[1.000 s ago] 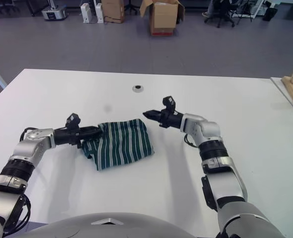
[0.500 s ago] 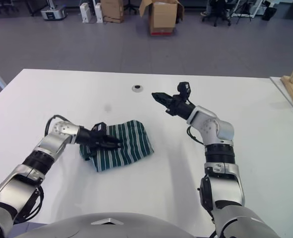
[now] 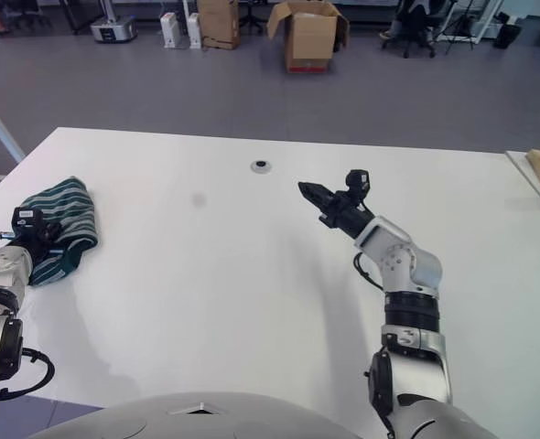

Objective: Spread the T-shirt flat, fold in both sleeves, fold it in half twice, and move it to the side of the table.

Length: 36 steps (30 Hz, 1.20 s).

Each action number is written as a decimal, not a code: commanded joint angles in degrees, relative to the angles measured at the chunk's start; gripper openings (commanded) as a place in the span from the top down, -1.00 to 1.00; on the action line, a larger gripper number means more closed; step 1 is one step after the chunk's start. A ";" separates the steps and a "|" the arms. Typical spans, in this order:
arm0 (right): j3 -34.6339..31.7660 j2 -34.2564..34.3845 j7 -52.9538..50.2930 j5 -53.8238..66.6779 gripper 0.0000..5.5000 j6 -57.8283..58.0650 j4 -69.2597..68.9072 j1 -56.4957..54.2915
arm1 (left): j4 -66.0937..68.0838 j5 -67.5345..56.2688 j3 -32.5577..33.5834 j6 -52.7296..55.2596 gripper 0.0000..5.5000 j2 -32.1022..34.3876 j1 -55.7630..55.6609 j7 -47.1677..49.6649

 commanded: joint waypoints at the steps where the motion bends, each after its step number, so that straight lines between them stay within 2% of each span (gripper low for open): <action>1: -1.76 3.42 -8.40 -3.78 0.54 -6.77 -4.07 3.39 | -8.66 -6.10 5.45 -1.42 0.57 -7.34 -10.45 -7.84; 5: -1.20 6.10 -15.68 -8.33 0.54 -12.27 -6.67 5.63 | -28.36 -12.06 6.42 7.95 0.57 -16.74 -6.44 -7.41; 7: 0.37 6.45 -19.78 -13.12 0.54 -15.18 -6.72 6.44 | -38.82 -11.09 3.60 12.65 0.57 -21.81 -0.09 -3.75; 9: 1.00 7.06 -25.25 -17.59 0.54 -17.04 -5.66 6.80 | -44.25 -8.64 1.48 14.74 0.57 -26.64 5.70 1.30; 11: -1.32 9.22 -28.81 -16.36 0.54 -16.05 -5.19 7.27 | -48.18 -7.10 0.40 16.25 0.57 -30.56 10.32 5.78; 14: -1.76 11.41 -31.29 -17.42 0.54 -18.17 -4.74 9.04 | -53.20 -9.22 2.03 17.39 0.57 -36.13 14.56 10.33; 16: 0.36 12.69 -30.97 -18.81 0.54 -19.50 -5.72 10.44 | -55.06 -12.42 3.72 18.89 0.57 -38.24 15.91 9.46; 24: 3.71 15.94 -32.75 -21.65 0.54 -24.34 -6.70 11.86 | -52.82 -13.81 5.88 21.02 0.57 -36.08 10.78 5.26; 32: 7.74 17.99 -32.10 -23.85 0.54 -27.37 -5.87 15.40 | -47.91 -10.29 5.42 15.82 0.57 -36.28 6.81 3.17; 36: 7.50 17.43 -31.77 -23.96 0.54 -28.20 -5.90 16.38 | -47.47 -9.83 5.06 12.01 0.57 -38.38 6.77 3.26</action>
